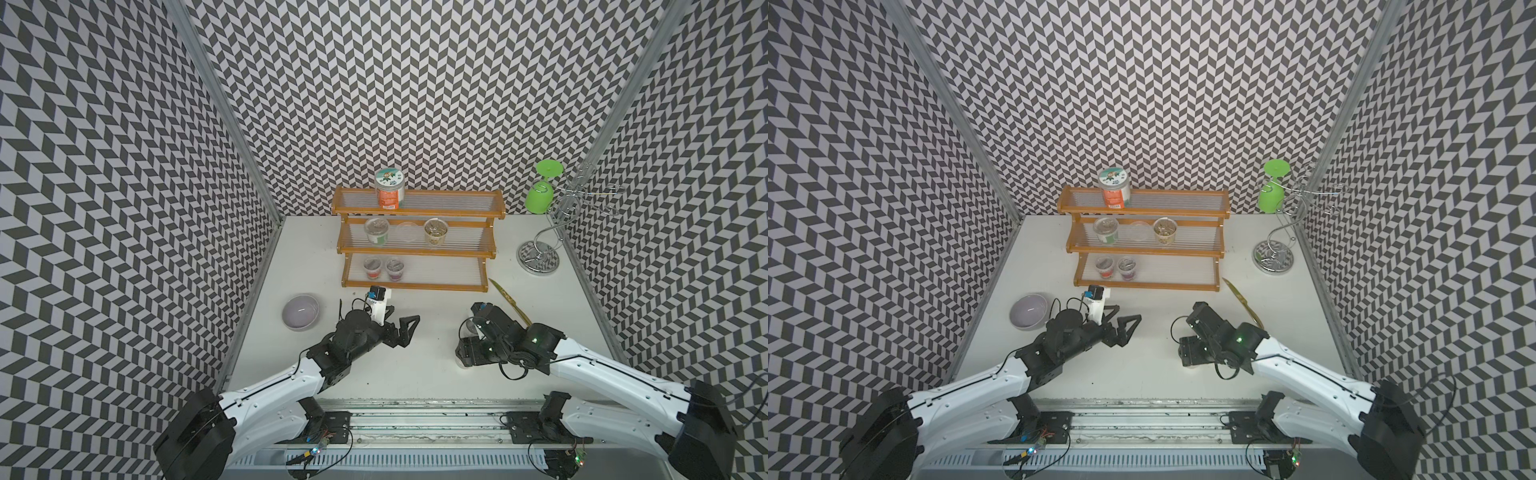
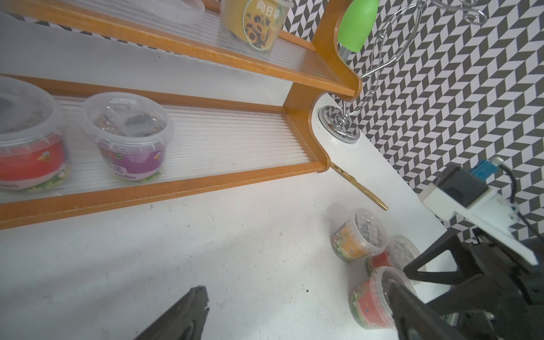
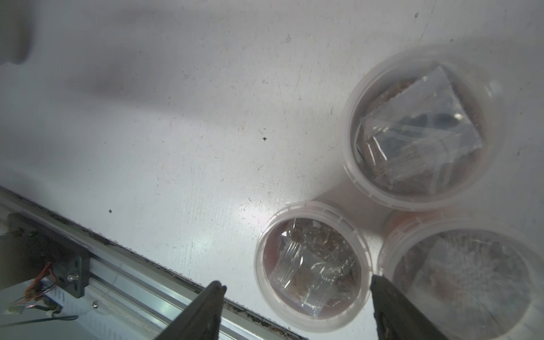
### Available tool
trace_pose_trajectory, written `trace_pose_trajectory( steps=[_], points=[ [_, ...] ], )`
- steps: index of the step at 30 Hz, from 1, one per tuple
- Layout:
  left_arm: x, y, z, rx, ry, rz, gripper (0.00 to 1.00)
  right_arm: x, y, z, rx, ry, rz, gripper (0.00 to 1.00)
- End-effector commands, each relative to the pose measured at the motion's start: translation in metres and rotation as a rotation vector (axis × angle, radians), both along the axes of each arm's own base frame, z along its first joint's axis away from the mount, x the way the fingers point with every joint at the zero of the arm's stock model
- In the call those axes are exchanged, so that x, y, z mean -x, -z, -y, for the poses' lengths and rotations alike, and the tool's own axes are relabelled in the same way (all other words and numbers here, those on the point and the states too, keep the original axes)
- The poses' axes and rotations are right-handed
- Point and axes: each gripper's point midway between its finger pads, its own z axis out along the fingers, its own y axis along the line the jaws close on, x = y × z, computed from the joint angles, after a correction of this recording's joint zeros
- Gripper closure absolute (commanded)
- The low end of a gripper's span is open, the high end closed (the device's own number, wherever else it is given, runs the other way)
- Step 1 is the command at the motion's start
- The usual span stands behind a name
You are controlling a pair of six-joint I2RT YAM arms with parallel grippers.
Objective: Place the seed container on the shelf
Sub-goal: Move the seed jar to the center of the board.
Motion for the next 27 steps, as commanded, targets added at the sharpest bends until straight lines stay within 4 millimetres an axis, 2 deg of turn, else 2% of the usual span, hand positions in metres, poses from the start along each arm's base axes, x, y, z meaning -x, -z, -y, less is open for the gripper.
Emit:
trace_pose_trajectory(
  steps=[1,10,18,23,27],
  points=[
    [-0.003,-0.006,-0.007,-0.005,-0.045,0.023,0.0,-0.003,-0.001,-0.002,0.0,-0.001,0.03,0.2],
    [-0.004,-0.008,-0.019,-0.003,-0.093,0.029,0.0,-0.002,0.005,-0.01,0.008,-0.037,0.013,0.19],
    [-0.005,-0.008,-0.025,-0.013,-0.122,0.04,0.0,-0.001,0.008,-0.028,0.041,-0.121,0.033,0.17],
    [-0.007,-0.005,-0.036,-0.011,-0.181,0.025,0.0,-0.004,0.008,-0.034,0.094,-0.147,0.072,0.11],
    [-0.005,-0.002,-0.036,-0.011,-0.176,0.023,0.0,-0.001,0.011,-0.035,0.064,-0.121,0.109,0.05]
  ],
)
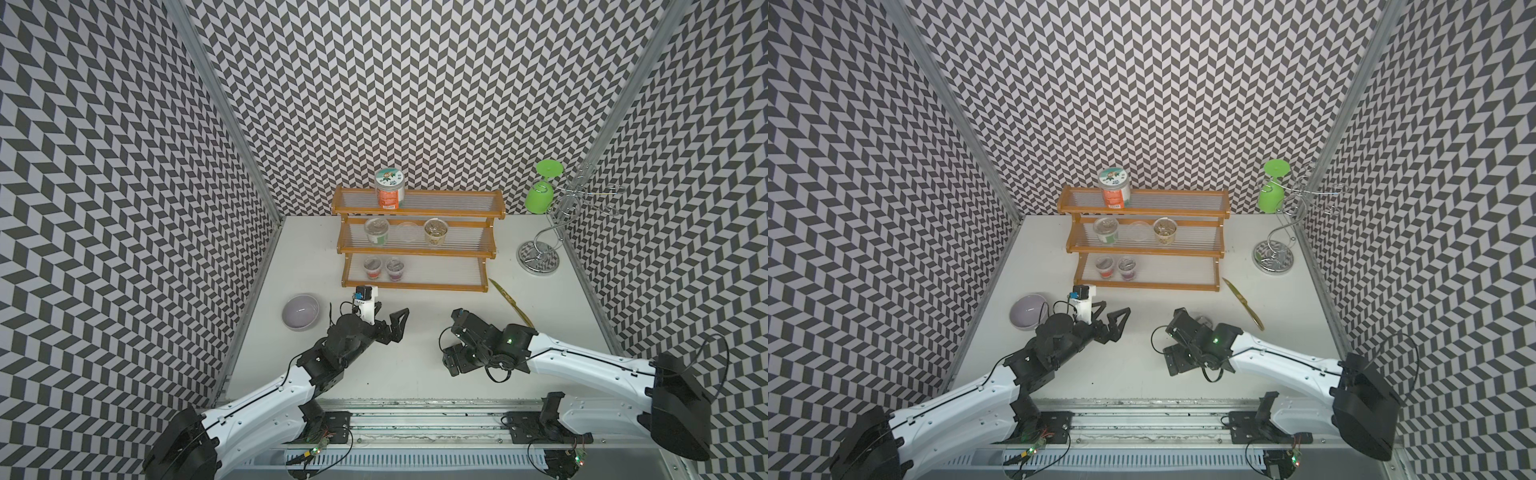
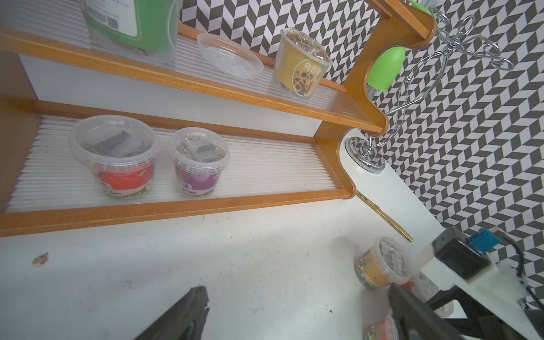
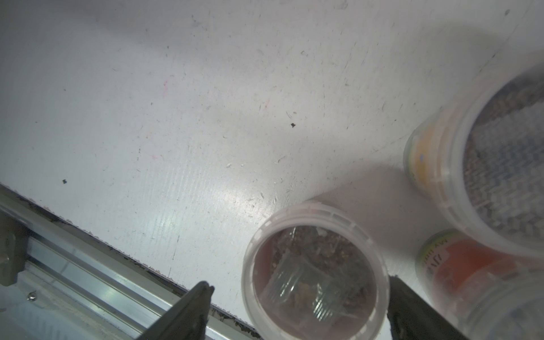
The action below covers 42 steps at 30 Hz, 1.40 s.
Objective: Place the seed container on the shelf
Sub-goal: Move the seed jar to the center of the board.
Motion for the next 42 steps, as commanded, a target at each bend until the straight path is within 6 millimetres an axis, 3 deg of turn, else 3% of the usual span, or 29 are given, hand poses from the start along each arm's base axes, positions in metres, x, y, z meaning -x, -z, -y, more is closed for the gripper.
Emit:
trace_pose_trajectory(
  steps=[1,10,20,36,42],
  points=[
    [0.001,0.007,-0.004,-0.013,-0.017,-0.014,0.0,-0.008,-0.004,-0.002,-0.042,0.045,0.093,0.04],
    [0.002,0.007,0.0,-0.011,0.006,-0.013,0.0,-0.016,-0.007,-0.013,-0.199,0.058,0.232,0.14],
    [0.0,0.007,0.0,-0.013,-0.002,-0.013,0.0,-0.008,0.016,-0.012,-0.139,-0.015,0.27,0.21],
    [-0.001,0.007,-0.003,-0.024,-0.02,-0.017,0.0,-0.019,0.004,-0.033,-0.173,-0.112,0.394,0.28],
    [-0.004,0.011,-0.011,-0.036,-0.065,-0.03,0.0,-0.034,-0.004,-0.055,-0.224,-0.121,0.472,0.28]
  ],
)
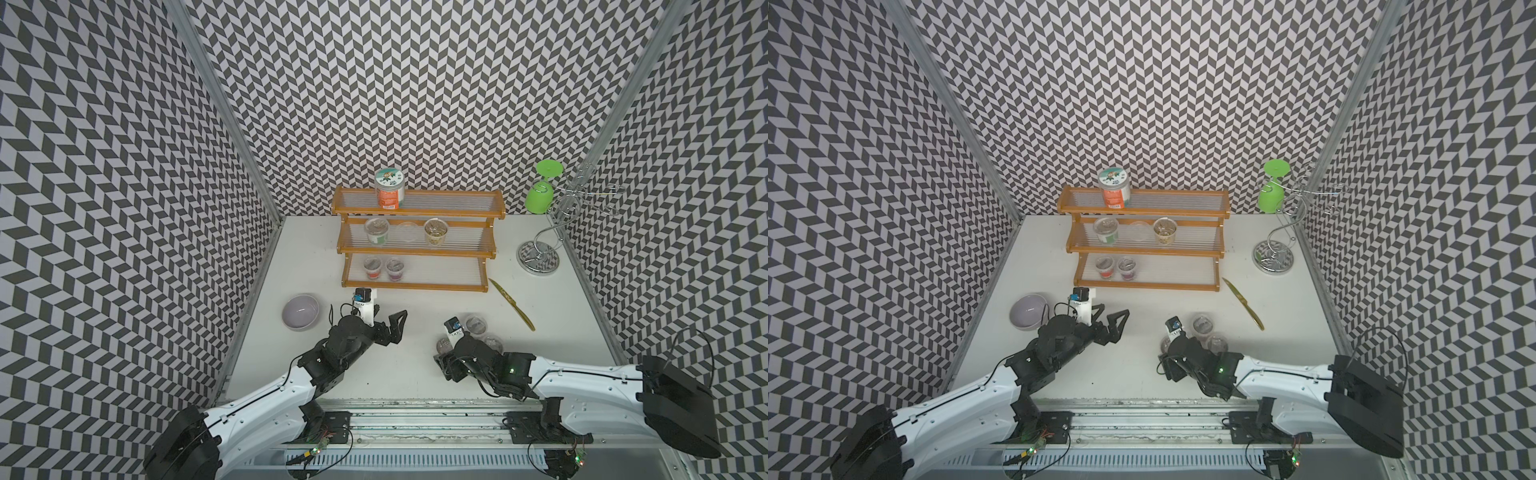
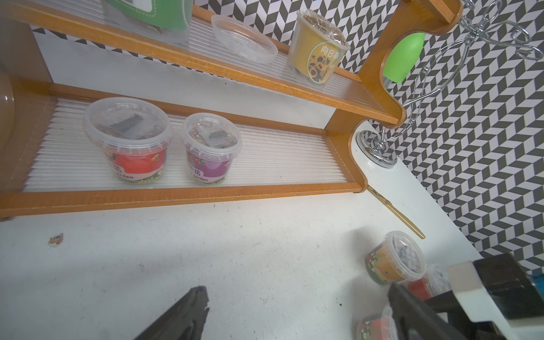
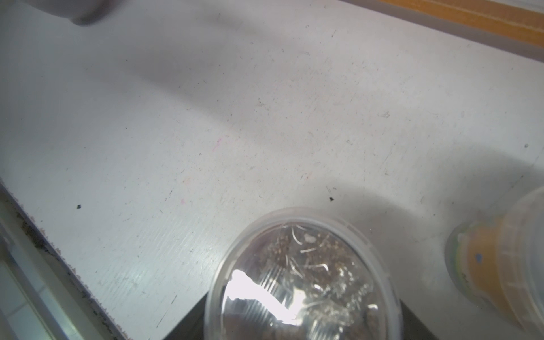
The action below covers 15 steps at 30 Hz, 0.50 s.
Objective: Place the seed container on the shelf
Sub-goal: Move the seed jar to the center of the board.
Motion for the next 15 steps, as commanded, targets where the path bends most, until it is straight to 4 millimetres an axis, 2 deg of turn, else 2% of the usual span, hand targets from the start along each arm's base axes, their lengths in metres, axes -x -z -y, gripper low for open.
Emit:
trace_pose_trajectory(
  steps=[1,6,10,15],
  points=[
    [-0.003,-0.001,-0.008,-0.018,-0.048,-0.009,0.0,-0.018,-0.022,-0.024,-0.079,-0.008,0.106,0.28],
    [-0.005,0.009,-0.022,-0.049,-0.12,-0.048,0.0,-0.027,-0.02,-0.046,-0.083,-0.045,0.138,0.27],
    [-0.005,0.009,-0.034,-0.035,-0.172,-0.053,0.0,-0.033,-0.016,-0.066,-0.105,-0.104,0.118,0.26],
    [-0.003,0.007,-0.039,-0.026,-0.184,-0.046,0.0,-0.039,-0.011,-0.08,-0.114,-0.141,0.124,0.26]
  ],
)
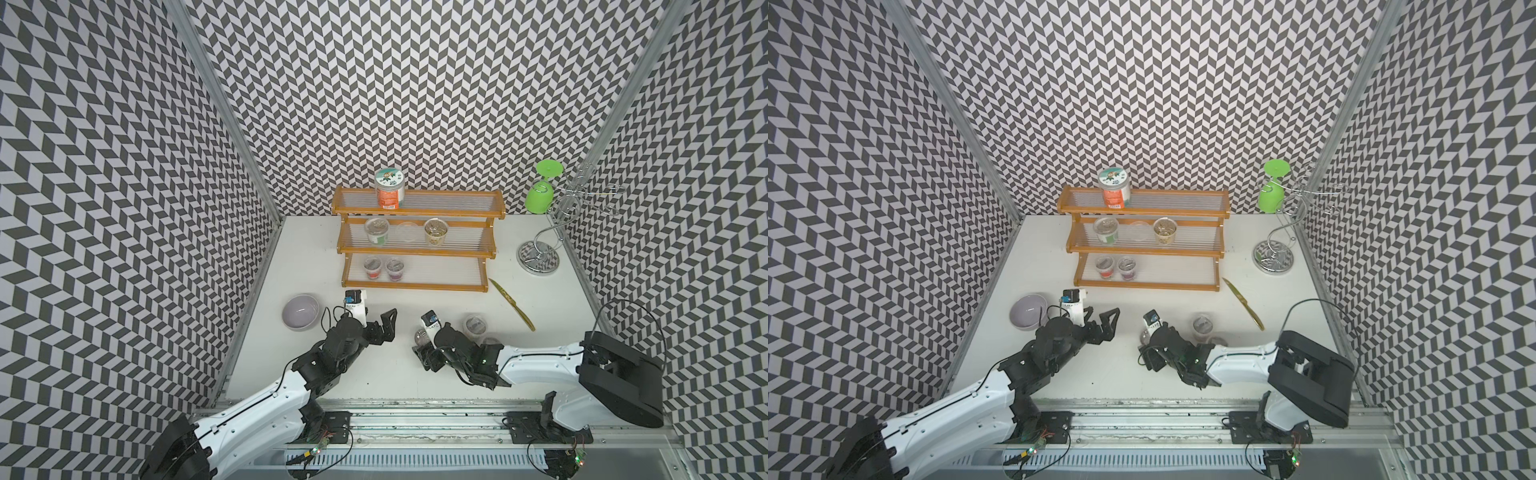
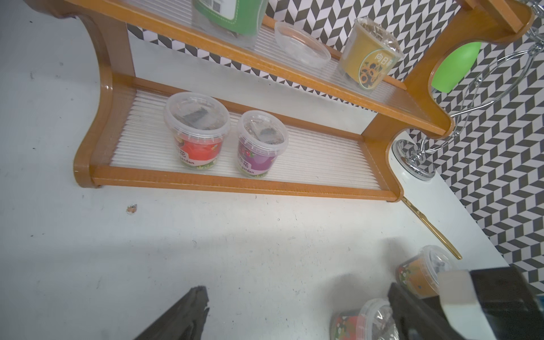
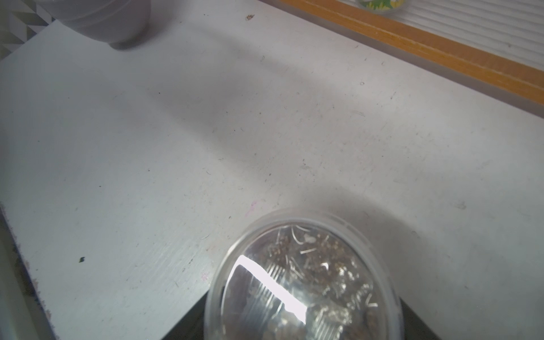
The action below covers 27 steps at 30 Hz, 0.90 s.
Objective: Place the seed container on the shelf
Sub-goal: Move the seed jar to the center of the board, then pick up the seed jar at the center of the board.
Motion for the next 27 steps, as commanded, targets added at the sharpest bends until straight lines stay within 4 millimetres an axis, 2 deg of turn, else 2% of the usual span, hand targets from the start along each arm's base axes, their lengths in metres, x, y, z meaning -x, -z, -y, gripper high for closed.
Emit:
trace_pose_trajectory(
  steps=[1,4,7,11,21,27],
  points=[
    [0.0,0.001,-0.006,-0.006,-0.021,-0.005,0.0,-0.007,-0.014,-0.021,-0.074,-0.055,0.045,0.25],
    [0.003,0.0,0.002,-0.005,0.031,-0.005,0.0,-0.003,-0.006,-0.017,-0.052,-0.092,0.047,0.23],
    [0.006,0.001,0.01,0.0,0.079,-0.012,0.01,0.001,0.0,-0.007,-0.036,-0.126,0.063,0.15],
    [0.008,0.005,0.012,-0.006,0.096,-0.019,0.0,0.0,-0.004,0.003,-0.028,-0.136,0.131,0.1],
    [0.005,0.003,0.013,-0.005,0.088,-0.011,0.01,-0.003,-0.027,-0.001,-0.098,-0.182,0.278,0.14],
    [0.004,0.003,0.014,-0.009,0.09,-0.01,0.0,-0.008,-0.032,-0.011,-0.123,-0.188,0.307,0.14]
  ],
)
